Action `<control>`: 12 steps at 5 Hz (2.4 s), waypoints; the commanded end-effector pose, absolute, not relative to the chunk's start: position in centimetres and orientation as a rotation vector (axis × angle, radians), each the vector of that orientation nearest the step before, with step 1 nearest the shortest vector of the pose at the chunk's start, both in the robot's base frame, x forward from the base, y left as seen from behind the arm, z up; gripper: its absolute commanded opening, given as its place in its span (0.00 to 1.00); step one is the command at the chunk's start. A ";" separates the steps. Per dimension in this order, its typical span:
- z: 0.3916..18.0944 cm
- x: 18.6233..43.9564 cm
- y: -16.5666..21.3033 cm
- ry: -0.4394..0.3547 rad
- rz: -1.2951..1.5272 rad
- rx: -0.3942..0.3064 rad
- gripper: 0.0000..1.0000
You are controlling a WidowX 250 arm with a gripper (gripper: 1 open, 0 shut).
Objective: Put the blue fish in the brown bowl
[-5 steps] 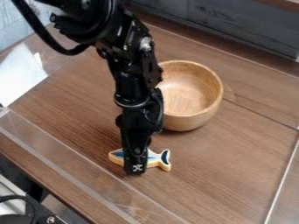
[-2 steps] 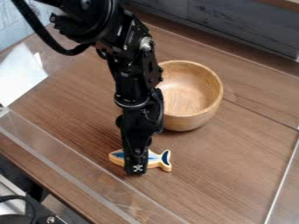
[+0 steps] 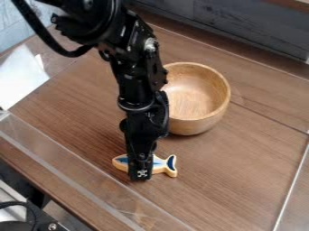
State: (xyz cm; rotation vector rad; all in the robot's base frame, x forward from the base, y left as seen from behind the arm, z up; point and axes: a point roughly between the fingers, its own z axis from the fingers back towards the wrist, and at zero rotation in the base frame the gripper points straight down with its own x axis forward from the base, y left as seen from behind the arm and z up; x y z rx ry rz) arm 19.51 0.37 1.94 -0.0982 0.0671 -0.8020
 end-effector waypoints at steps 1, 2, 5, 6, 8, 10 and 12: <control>2.6 20.0 0.5 0.036 -0.796 -0.087 0.00; 2.6 20.0 0.5 0.036 -0.798 -0.090 0.00; 2.5 20.1 0.5 0.026 -0.784 -0.103 0.00; 2.5 20.1 0.5 0.022 -0.780 -0.107 0.00; 2.4 20.1 0.4 0.015 -0.770 -0.118 0.00; 2.3 20.1 0.4 0.007 -0.760 -0.129 0.00; 2.2 20.1 0.3 0.000 -0.751 -0.141 0.00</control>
